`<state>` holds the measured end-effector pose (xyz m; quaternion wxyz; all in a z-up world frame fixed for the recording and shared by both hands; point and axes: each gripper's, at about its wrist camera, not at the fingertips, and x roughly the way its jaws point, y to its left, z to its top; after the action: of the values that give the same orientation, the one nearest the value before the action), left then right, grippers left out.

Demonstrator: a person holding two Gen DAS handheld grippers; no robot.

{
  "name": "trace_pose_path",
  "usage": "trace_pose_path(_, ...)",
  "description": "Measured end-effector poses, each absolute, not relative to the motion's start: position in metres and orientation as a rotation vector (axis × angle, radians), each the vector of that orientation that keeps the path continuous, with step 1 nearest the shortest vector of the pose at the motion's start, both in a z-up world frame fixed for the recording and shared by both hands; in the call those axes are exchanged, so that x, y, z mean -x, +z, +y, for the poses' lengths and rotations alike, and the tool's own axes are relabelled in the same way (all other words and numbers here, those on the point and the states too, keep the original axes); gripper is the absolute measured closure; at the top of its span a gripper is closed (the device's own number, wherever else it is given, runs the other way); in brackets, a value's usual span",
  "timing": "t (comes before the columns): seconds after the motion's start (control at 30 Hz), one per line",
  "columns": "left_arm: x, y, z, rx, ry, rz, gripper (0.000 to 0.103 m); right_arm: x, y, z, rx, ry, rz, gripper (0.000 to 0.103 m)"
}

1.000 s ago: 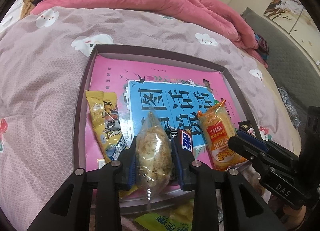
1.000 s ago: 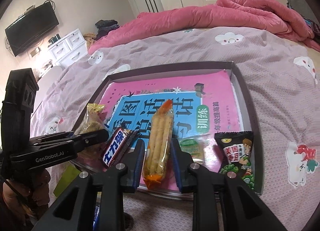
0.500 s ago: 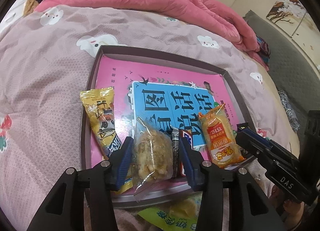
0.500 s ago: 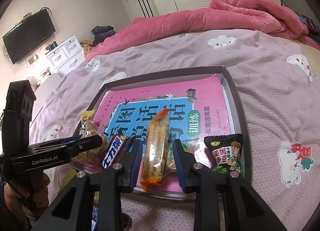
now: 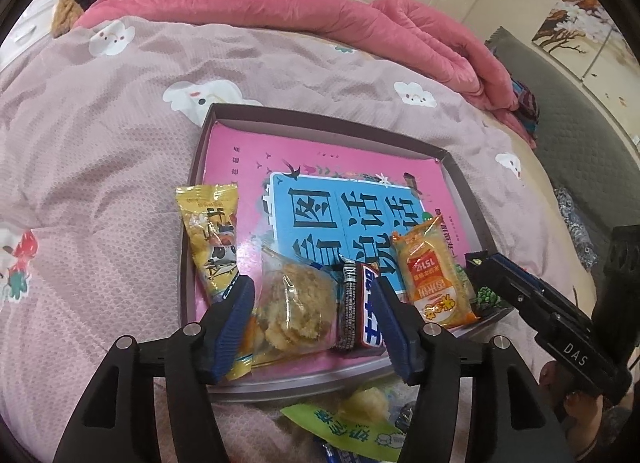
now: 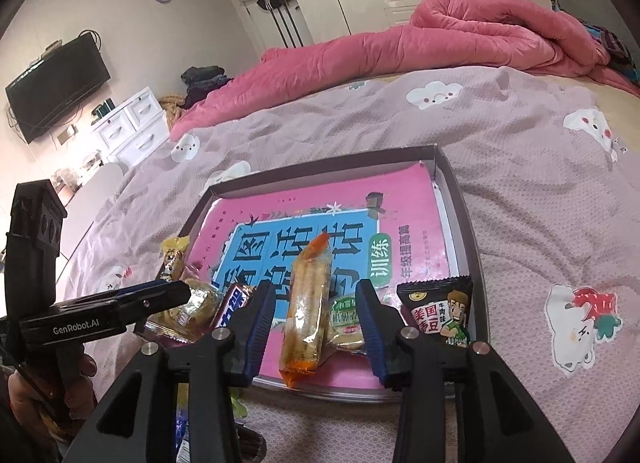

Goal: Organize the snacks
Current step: 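Open the left tool over the tray while the right tool releases the wafer-stick pack, then move the left tool to the blue biscuit pack while the right tool approaches the dark bottle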

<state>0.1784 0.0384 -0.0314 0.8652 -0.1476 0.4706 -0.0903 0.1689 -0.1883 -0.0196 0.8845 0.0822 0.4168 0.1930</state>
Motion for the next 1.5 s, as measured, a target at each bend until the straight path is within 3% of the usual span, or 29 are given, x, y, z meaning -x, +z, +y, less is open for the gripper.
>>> trace_pose_path(0.13,-0.174,-0.026,0.041,0.316,-0.19,0.975,0.039,-0.168,-0.015,-0.192,-0.185,0.402,0.846,0.059)
trace_pose_path(0.27,-0.171,-0.021,0.043,0.326,-0.193,0.964,0.031,-0.166,-0.013,-0.194,-0.204,0.405,0.836,0.058)
trace_pose_path(1.5,-0.126,0.015,0.051,0.303,-0.189,0.905,0.027,-0.123,0.031,-0.216,-0.209,0.414,0.704,0.042)
